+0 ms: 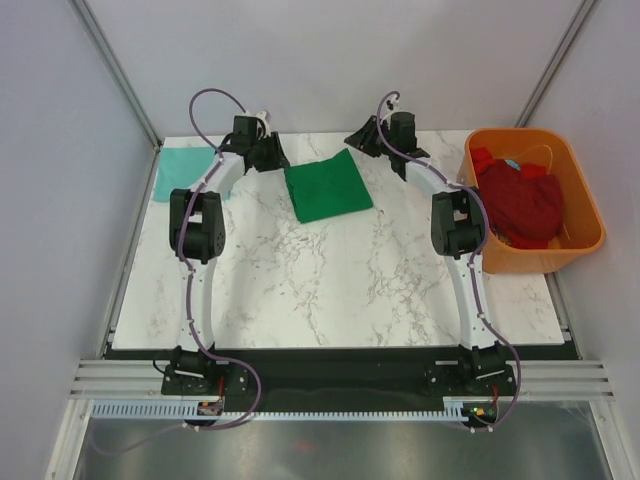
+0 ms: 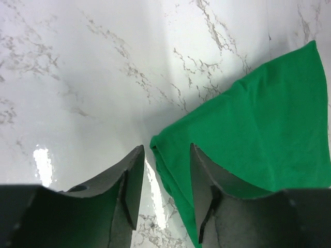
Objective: Fold and stack the t-shirts
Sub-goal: Fold the tshirt
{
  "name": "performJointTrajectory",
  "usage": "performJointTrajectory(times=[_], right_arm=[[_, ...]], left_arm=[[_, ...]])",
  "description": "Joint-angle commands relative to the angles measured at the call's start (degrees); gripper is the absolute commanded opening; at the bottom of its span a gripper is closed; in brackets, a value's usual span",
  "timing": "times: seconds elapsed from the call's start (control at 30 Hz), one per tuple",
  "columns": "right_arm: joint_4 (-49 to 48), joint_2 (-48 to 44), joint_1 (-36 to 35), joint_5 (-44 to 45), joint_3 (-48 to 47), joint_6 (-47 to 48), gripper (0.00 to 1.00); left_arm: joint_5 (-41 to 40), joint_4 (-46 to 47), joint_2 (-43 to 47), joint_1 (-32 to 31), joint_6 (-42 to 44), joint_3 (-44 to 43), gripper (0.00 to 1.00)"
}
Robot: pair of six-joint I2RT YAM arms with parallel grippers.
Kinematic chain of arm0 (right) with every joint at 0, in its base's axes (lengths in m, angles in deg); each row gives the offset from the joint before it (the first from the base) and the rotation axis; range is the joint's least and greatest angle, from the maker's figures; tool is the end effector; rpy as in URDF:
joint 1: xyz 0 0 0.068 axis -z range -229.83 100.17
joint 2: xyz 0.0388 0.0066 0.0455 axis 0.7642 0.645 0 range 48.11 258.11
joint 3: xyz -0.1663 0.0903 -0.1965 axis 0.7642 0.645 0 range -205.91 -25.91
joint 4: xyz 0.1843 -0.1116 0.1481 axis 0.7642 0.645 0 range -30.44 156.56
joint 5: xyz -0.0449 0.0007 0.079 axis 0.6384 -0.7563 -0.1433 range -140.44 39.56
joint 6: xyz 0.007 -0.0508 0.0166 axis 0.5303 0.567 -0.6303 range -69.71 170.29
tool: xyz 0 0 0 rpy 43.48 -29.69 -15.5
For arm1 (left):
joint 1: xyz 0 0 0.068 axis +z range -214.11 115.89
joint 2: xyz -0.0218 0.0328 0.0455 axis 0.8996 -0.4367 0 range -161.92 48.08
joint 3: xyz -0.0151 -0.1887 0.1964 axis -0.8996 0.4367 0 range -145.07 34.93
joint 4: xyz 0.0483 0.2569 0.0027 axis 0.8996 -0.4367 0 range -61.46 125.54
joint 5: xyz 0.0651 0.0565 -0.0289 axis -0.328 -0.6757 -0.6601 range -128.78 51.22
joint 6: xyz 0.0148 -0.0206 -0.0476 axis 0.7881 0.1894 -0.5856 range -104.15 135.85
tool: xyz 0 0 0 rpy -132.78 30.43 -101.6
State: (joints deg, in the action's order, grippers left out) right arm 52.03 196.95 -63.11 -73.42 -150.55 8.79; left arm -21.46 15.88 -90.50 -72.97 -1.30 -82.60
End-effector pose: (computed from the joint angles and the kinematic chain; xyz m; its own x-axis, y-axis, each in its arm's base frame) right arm 0.5770 0.1505 0.1738 -0.5904 0.4874 -0.6433 -0.2460 0.6504 0.7186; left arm 0.5418 -0.0953 0.1856 -0.7250 -0.1719 -0.6670 0.1635 0.8977 -0.4090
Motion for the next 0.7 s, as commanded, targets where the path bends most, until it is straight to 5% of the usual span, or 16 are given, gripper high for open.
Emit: performJointTrajectory(times=[0.0, 0.37, 0.67], right_arm=[[3.0, -4.7, 1.6, -1.7, 0.0, 6.4, 0.44], [15.0, -16.7, 2.2, -5.8, 18.1, 23.1, 0.53], [18.7, -14.9, 2.9, -8.1, 20.1, 26.4, 0.54]], left_arm=[[-2.7, 1.0, 6.5, 0.0, -1.1, 0.5, 0.49], [4.9, 1.0, 18.0, -2.5, -4.7, 23.0, 0.54], [11.0, 1.3, 16.5, -4.1, -4.9, 27.5, 0.57]])
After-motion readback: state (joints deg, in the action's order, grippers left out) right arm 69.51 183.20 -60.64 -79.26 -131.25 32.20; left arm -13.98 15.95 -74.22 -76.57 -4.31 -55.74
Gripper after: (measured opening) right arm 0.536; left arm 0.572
